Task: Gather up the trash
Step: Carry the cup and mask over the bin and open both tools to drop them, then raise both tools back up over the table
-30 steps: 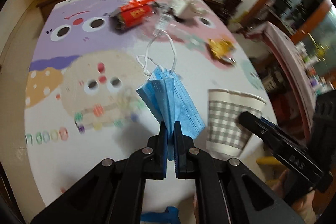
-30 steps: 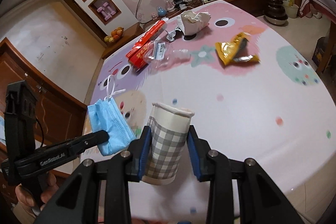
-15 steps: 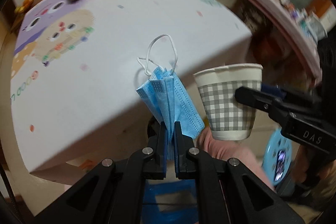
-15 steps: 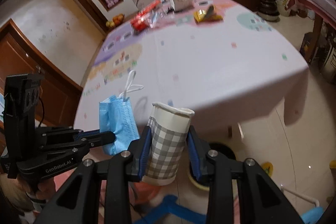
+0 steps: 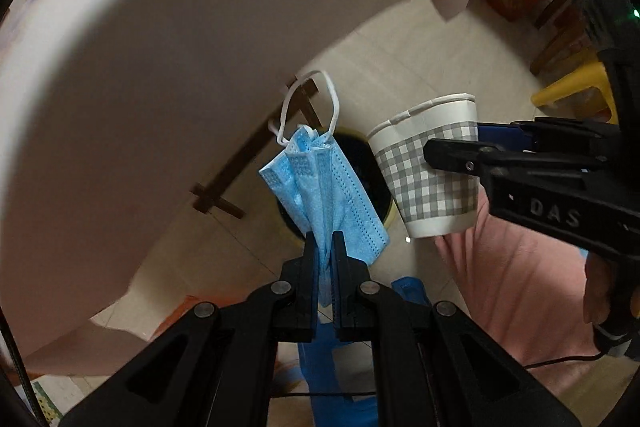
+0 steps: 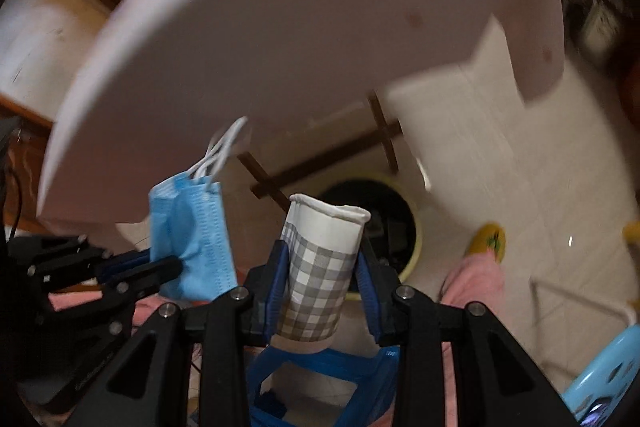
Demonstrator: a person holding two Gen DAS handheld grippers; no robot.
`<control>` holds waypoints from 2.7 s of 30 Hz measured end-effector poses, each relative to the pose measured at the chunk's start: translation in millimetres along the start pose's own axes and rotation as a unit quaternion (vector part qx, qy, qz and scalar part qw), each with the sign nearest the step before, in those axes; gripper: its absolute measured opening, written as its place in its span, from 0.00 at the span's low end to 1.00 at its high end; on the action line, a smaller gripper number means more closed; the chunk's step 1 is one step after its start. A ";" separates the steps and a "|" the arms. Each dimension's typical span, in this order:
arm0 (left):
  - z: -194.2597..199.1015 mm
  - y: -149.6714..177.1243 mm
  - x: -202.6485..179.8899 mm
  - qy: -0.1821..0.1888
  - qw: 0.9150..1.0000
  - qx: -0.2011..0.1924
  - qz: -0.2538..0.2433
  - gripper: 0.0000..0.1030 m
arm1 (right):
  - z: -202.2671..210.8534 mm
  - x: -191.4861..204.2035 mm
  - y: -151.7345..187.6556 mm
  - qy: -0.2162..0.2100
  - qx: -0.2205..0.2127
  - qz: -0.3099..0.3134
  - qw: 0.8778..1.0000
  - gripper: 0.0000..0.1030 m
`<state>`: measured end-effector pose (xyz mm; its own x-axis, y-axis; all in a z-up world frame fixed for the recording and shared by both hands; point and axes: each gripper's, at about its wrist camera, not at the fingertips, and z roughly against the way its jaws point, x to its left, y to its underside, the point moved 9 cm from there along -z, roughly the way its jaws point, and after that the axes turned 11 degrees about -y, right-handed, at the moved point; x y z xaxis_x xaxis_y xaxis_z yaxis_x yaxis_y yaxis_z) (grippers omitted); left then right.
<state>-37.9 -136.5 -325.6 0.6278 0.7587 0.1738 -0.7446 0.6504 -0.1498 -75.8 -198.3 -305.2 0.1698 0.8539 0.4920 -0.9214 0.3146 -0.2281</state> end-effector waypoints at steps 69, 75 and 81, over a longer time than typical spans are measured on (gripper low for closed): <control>135.6 -17.6 105.0 0.041 0.975 -0.130 0.176 0.59 | 55.4 84.7 -30.5 -0.055 -0.060 0.026 0.996 0.47; 164.9 -46.7 154.5 0.013 0.970 -0.157 0.184 0.64 | 79.7 113.4 -71.8 -0.062 -0.066 0.061 0.994 0.47; 190.4 -84.5 219.6 -0.038 0.965 -0.178 0.188 0.66 | 99.9 133.6 -133.1 -0.068 -0.088 0.085 0.990 0.47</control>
<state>119.8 -31.6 -89.4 0.2998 0.9476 0.1100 -0.7836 0.3104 -0.5382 34.7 -167.5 -125.2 -0.0419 0.8404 0.5403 -0.8549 0.2497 -0.4548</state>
